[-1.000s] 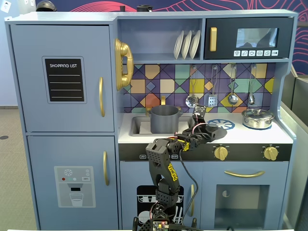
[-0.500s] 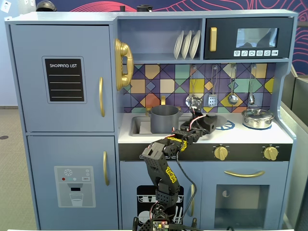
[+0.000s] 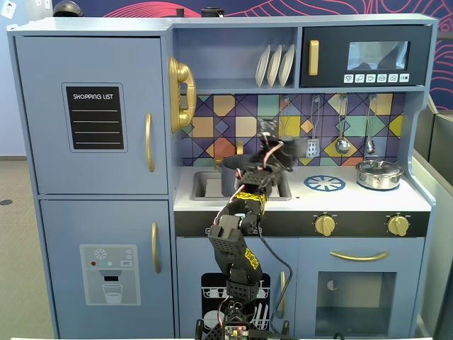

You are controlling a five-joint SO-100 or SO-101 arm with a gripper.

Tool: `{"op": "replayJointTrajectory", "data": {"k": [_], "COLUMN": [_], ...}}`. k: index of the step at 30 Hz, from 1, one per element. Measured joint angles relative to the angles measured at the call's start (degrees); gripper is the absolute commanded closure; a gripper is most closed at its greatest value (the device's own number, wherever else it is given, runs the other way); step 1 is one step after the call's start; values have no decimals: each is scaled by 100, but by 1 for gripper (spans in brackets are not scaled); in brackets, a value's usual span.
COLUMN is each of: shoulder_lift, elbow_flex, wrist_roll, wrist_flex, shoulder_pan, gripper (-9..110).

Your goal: Pick up the lid from the counter and put it on the gray recipient

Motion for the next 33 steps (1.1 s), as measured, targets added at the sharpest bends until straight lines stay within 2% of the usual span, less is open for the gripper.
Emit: {"op": "replayJointTrajectory", "data": {"k": [7, 18, 33], "shoulder_lift": [132, 141, 141], "elbow_flex": [-141, -97, 457], "wrist_roll": [167, 396, 396], "wrist_flex": [360, 378, 378], "shoulder_pan": [-844, -1459, -1661], "gripper": [102, 102, 102]}}
